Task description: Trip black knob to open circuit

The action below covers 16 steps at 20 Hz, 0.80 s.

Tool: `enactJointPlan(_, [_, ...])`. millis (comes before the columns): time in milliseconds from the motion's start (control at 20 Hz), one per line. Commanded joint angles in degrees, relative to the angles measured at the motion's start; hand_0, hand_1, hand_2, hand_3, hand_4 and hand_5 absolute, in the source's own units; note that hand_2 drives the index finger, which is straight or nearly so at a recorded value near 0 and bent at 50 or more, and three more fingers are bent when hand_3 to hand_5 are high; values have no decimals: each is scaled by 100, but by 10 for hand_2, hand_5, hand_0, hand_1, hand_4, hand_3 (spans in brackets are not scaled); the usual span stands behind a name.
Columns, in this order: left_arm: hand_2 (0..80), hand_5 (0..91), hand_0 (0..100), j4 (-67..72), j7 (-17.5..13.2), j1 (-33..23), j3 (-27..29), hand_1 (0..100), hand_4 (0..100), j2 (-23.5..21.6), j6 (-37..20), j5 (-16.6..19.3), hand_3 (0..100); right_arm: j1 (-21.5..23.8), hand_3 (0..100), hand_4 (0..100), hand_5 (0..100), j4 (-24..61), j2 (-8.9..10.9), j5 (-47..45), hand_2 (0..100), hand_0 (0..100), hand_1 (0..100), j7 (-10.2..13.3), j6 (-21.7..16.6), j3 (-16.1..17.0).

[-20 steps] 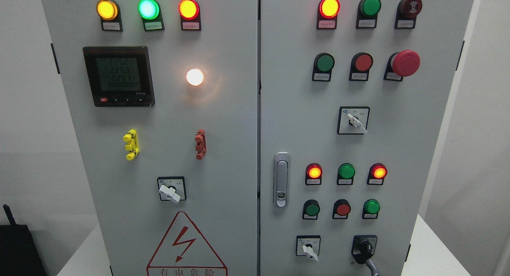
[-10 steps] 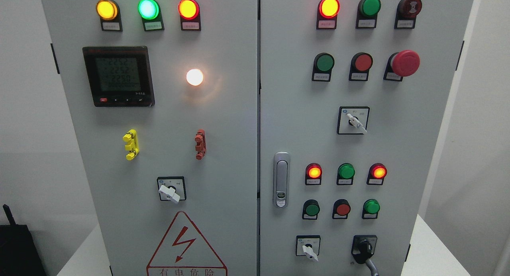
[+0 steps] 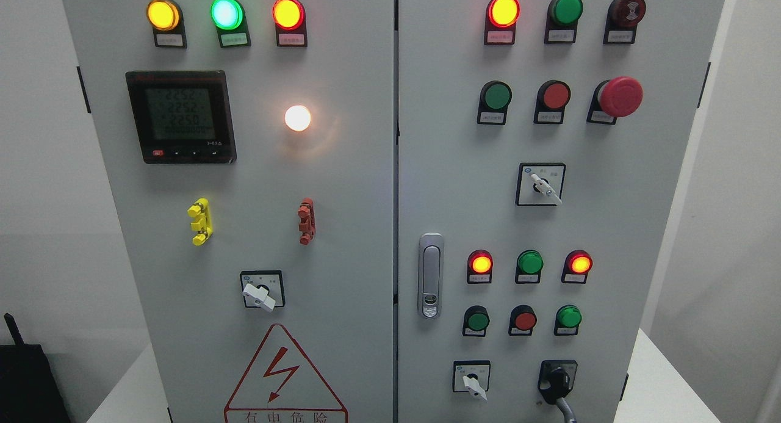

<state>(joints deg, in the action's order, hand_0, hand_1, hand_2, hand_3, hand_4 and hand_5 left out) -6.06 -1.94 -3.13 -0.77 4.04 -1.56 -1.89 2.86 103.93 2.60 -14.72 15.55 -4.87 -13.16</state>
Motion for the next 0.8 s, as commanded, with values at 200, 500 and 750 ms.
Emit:
enactJointPlan(200, [0, 0, 120, -1, 1, 14, 7, 389, 0, 9, -11, -14, 0, -172, 1000, 1000, 1000, 224, -67, 56, 54, 0, 33, -272, -76, -187])
enactJointPlan(500, [0, 0, 120, -1, 1, 23, 7, 389, 0, 0, -11, -14, 0, -181, 1000, 1000, 1000, 259, -67, 57, 55, 0, 34, -272, -76, -187])
enactJointPlan(750, [0, 0, 120, -1, 1, 14, 7, 389, 0, 9, -11, -14, 0, -190, 1000, 1000, 1000, 259, -67, 57, 56, 0, 35, -272, -76, -187])
